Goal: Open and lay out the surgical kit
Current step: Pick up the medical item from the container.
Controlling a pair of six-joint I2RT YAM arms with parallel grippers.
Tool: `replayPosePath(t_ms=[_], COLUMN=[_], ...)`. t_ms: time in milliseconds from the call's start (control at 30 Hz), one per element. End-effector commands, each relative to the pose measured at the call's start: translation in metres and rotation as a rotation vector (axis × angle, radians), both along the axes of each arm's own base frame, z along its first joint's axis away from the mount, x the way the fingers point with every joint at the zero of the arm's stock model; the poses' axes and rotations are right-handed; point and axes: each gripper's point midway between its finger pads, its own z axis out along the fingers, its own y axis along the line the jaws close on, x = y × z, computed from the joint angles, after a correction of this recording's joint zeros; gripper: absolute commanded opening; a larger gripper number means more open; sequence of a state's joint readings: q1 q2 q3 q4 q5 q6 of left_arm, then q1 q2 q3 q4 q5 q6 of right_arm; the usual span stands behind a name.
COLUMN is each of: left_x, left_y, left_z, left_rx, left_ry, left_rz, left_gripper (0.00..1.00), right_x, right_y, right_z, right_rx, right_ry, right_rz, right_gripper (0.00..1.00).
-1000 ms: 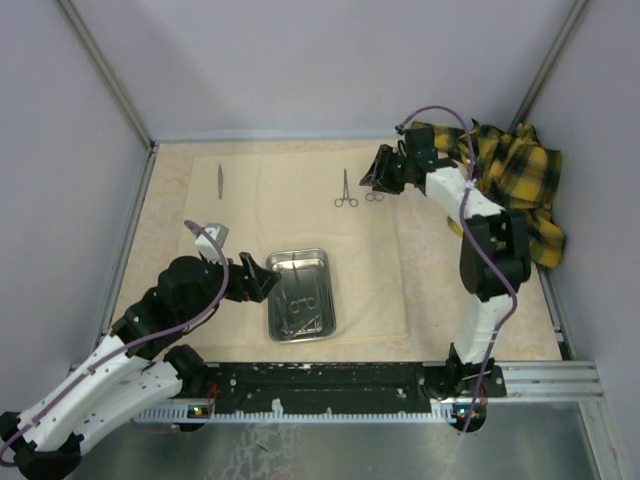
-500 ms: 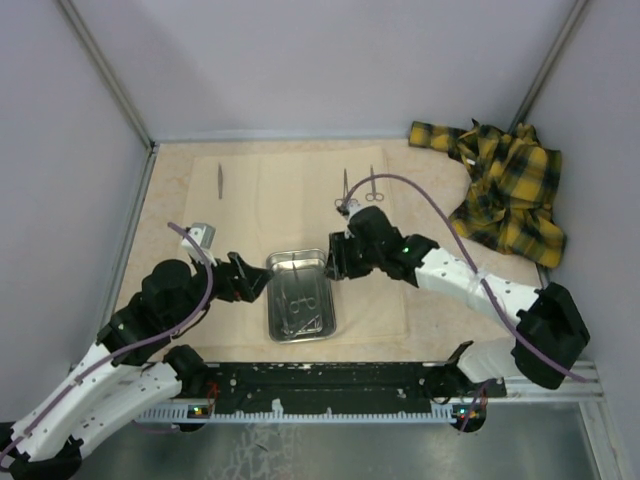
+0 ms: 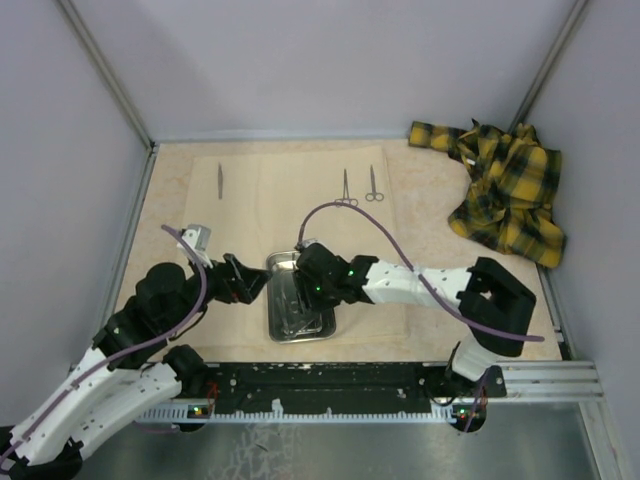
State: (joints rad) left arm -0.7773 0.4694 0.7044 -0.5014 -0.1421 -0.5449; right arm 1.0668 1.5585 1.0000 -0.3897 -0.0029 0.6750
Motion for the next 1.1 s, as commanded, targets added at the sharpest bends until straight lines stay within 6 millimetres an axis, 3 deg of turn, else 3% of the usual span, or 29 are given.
replayPosePath(t_ms=[0, 200, 733, 1067], left_x=[-0.004, -0.012, -0.017, -0.018], left_y=[-0.001, 0.002, 0.014, 0.016], left_z=[0.012, 0.022, 0.033, 0.032], left_rx=[-0.039, -0.078, -0.075, -0.074], left_ry=[-0.026, -0.042, -0.078, -0.081], left_rz=[-0.016, -0.028, -0.011, -0.007], left_gripper=[0.99, 0.99, 0.99, 0.99], right_x=[0.006, 0.004, 0.009, -0.003], right_y=[0.036, 0.048, 0.046, 0.043], right_z=[0.014, -0.006, -0.036, -0.054], right_rx=[0.026, -0.060, -0.289, -0.352], right_ry=[-0.054, -0.050, -0.106, -0.100], right_rz=[-0.013, -0.023, -0.036, -0.018], right_gripper=[0.44, 0.37, 0.29, 0.28])
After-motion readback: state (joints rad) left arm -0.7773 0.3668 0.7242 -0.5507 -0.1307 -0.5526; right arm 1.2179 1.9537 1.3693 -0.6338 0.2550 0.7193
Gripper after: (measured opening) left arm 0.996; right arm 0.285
